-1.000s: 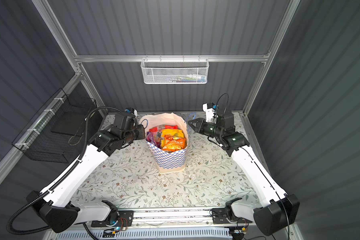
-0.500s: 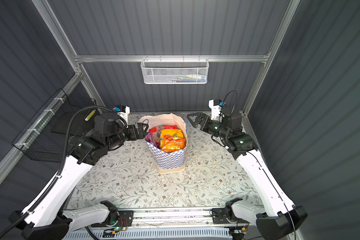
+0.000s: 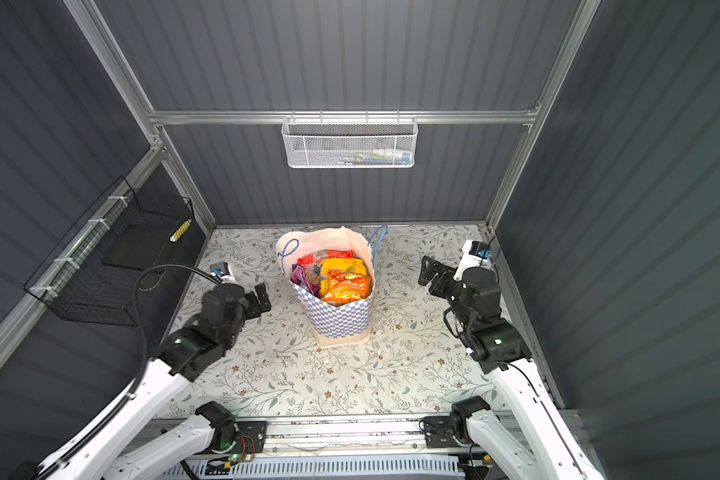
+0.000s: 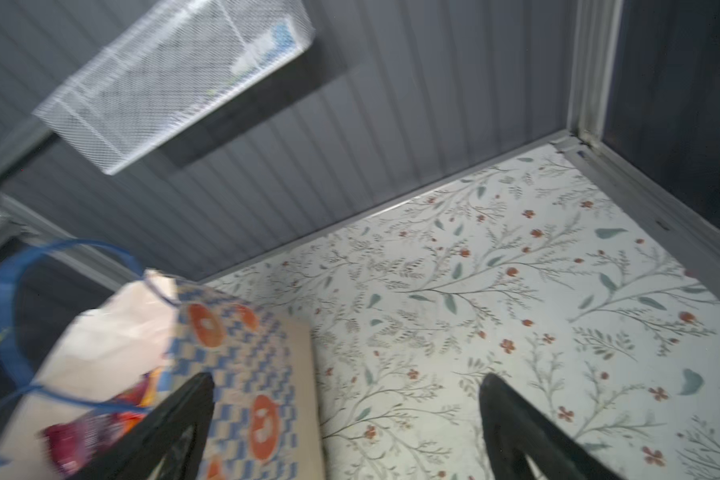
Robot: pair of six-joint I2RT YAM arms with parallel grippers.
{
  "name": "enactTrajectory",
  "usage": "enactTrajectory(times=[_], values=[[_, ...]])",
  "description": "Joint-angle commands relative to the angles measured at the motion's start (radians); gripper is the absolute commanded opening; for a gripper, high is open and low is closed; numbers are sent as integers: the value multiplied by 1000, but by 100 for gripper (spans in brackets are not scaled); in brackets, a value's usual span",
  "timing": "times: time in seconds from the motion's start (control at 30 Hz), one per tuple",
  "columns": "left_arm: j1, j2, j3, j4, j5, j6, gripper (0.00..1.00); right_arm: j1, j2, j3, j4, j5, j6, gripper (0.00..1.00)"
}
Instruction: Place the snacks into the paper bag
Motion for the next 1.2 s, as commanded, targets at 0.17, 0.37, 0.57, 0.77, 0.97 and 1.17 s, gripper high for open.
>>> enactTrajectory(times=[0.17,0.37,0.57,0.77,0.97,1.17], values=[[92,189,-253,653,-315,205,100,-167,99,-367,554,89,-136,99],[293,321,-364,939,-125,268,100,-223,187,-417,677,129,-226,99],[349,510,-387,1202,-44,366,100,-231,286,-478,890,174,-315,99],[355,612,-379,1369,-33,429,100,-232,455,-521,1133,210,-388,99],[393,786,-403,1647,47,427,100,-232,566,-485,1173,147,-417,99],[412,767,-340,1443,212,420,100,-239,617,-486,1213,83,-421,99]])
